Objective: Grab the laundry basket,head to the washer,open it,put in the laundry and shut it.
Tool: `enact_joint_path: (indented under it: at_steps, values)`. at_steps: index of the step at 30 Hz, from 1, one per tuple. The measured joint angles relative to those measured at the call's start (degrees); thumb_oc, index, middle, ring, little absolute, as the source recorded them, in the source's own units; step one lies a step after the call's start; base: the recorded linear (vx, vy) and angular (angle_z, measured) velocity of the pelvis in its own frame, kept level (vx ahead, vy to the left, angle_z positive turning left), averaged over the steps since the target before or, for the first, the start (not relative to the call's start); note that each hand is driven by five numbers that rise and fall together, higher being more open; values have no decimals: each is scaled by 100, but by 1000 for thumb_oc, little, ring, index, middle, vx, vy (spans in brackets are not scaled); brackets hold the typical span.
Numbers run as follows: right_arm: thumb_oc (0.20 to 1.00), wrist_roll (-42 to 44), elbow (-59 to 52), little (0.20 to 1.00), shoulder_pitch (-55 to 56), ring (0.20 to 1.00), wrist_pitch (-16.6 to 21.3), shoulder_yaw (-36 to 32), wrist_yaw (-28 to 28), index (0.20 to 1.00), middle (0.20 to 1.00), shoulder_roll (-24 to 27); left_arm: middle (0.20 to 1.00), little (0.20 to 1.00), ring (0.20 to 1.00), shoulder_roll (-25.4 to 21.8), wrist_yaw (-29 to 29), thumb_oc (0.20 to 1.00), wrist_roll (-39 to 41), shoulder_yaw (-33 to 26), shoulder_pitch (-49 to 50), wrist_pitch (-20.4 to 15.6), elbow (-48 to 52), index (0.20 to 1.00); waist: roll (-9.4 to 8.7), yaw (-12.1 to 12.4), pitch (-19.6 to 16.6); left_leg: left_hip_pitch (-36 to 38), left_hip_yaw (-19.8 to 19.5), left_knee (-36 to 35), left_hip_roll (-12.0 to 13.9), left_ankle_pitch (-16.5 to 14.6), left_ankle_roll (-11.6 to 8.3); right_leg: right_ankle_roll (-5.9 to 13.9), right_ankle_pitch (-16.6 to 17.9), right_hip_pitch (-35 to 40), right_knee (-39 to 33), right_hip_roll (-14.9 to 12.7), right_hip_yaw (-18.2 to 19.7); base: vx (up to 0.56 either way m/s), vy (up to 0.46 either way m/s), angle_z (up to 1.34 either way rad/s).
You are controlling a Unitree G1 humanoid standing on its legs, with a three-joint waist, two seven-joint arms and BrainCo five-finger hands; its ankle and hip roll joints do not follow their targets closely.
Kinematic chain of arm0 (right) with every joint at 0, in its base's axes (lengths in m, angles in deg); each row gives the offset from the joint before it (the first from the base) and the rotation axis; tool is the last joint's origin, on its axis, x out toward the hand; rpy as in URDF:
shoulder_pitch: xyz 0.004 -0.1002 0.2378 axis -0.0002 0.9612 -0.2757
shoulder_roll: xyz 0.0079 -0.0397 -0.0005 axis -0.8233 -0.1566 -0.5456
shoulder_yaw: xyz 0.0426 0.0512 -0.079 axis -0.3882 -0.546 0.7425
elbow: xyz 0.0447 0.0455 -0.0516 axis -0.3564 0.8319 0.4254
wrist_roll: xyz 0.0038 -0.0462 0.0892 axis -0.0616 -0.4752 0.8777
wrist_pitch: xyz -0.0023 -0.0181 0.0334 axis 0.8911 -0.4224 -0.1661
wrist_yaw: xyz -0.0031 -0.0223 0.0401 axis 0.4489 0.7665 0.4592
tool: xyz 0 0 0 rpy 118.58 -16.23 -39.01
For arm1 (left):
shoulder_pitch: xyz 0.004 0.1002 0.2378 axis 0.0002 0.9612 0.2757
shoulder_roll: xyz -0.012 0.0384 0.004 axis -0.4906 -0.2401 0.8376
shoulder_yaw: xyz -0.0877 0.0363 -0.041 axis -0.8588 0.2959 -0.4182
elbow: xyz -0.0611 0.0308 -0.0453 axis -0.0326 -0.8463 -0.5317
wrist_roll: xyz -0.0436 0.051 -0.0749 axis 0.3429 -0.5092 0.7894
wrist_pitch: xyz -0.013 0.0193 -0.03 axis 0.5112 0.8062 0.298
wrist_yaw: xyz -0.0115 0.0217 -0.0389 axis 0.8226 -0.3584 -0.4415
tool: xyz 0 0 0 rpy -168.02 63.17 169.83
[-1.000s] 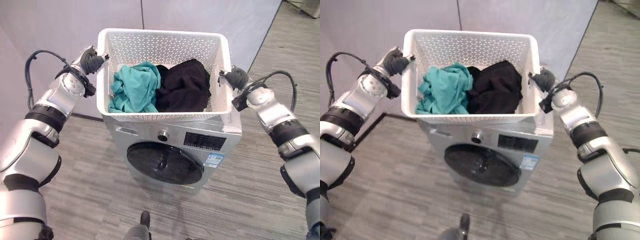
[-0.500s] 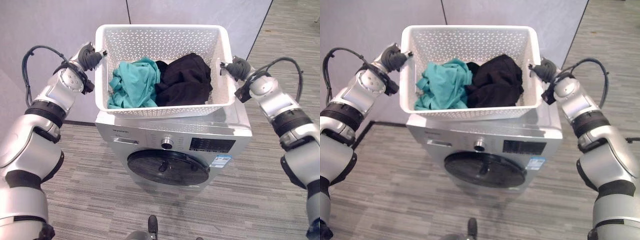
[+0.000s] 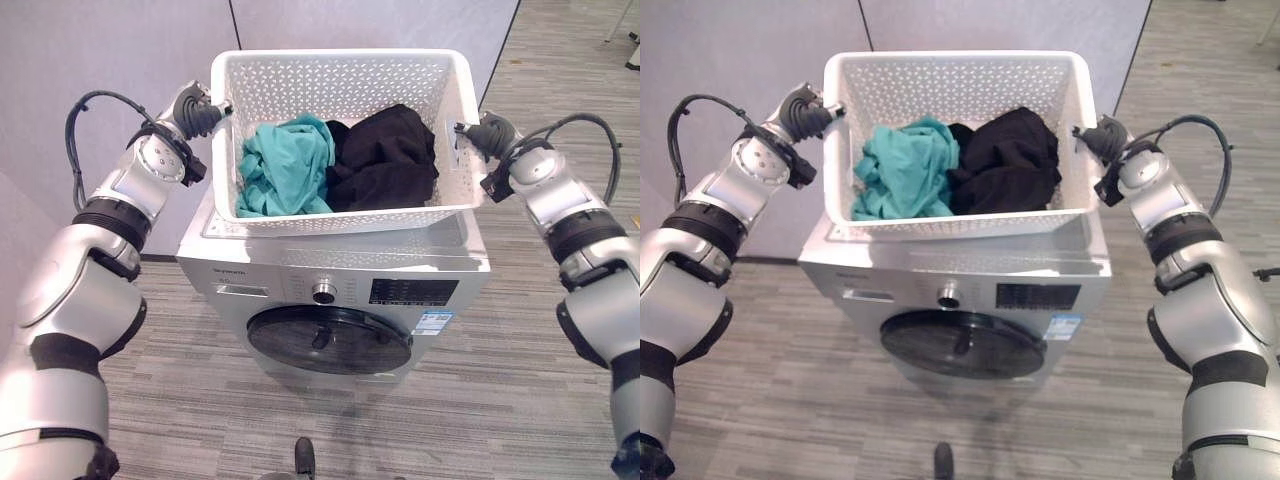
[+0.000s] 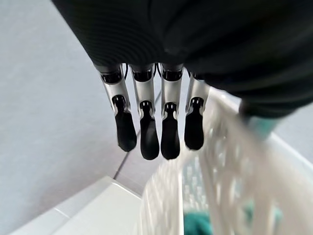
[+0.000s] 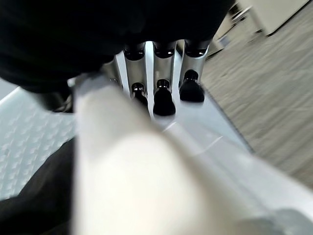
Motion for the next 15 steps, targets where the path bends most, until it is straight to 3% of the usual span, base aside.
enact_joint_path:
  at_steps: [4, 15]
  values:
    - [1000, 2, 358, 1000, -13, 1000, -225, 7, 100, 1000, 1000, -67, 1000, 1000, 1000, -76, 183, 1000, -11, -16, -278, 117, -298, 1000, -5, 2, -5, -1, 14, -2, 0, 1, 0, 0, 0, -9, -2, -2, 3, 0, 0, 0]
    - [1000, 33, 369, 1000, -14, 1000, -233, 3, 241, 1000, 1000, -169, 1000, 1000, 1000, -113, 749, 1000, -27, -452, -391, 98, -255, 1000, 12, -26, -20, -1, 16, -8, 3, 2, -1, 0, 1, -6, -11, -1, -5, 6, 1, 0]
